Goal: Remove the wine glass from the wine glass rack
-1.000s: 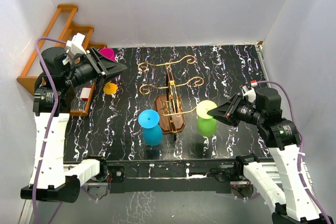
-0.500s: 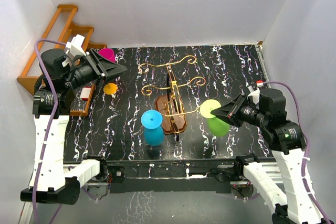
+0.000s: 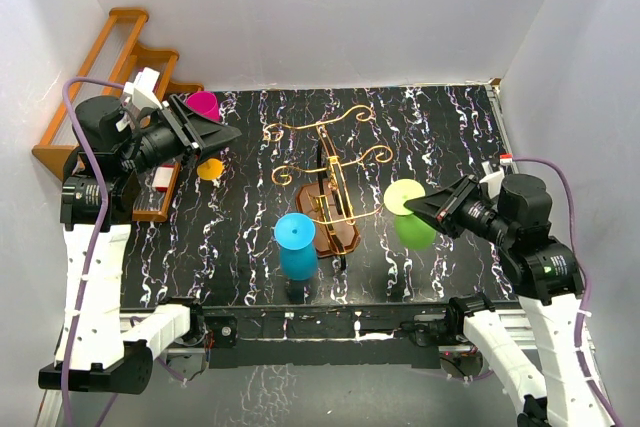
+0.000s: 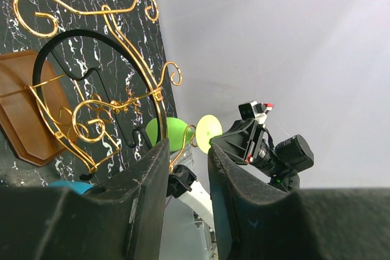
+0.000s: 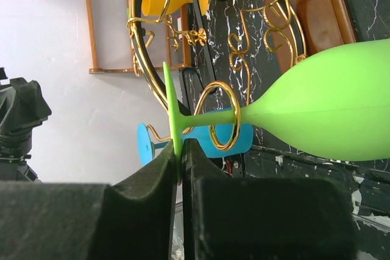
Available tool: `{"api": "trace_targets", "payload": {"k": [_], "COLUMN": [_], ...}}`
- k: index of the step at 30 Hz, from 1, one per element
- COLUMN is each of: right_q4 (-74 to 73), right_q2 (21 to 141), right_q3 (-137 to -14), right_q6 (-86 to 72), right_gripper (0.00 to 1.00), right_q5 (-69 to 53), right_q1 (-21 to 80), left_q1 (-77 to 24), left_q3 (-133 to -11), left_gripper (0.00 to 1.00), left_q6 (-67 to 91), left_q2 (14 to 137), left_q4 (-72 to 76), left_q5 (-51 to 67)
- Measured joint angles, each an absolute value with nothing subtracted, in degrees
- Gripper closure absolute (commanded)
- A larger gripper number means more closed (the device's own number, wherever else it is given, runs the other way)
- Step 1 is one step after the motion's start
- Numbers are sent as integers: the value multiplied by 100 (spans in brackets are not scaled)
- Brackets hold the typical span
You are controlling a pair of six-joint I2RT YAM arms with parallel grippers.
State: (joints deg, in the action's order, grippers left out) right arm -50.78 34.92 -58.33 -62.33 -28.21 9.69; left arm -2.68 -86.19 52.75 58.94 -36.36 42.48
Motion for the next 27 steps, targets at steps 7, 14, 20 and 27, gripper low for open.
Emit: {"api": "trace_targets", "payload": {"k": [7, 14, 20, 27], "right_q4": [-4772, -4309, -4108, -4657], "right_q2": [3503, 3800, 4084, 4460], "right_q3": [-5653, -5634, -5634, -5850], "right_q6": [-6316, -6361, -6340, -5660], "right_gripper": [92, 92, 92, 92], "right_q5": [-2818, -3275, -3959, -4871], "right_q1": [969, 969, 969, 969], "left_q1": [-268, -268, -268, -268], "left_q3": [-8619, -8613, -8589, -8512], "left_gripper": [70, 70, 70, 69], "left_q6": [5275, 5295, 5299, 5328], "left_q2": [5894, 5894, 5894, 5937], "left_q4": [-3638, -3640, -3623, -3575], "left_q5": [4248, 4246, 4246, 4246]}}
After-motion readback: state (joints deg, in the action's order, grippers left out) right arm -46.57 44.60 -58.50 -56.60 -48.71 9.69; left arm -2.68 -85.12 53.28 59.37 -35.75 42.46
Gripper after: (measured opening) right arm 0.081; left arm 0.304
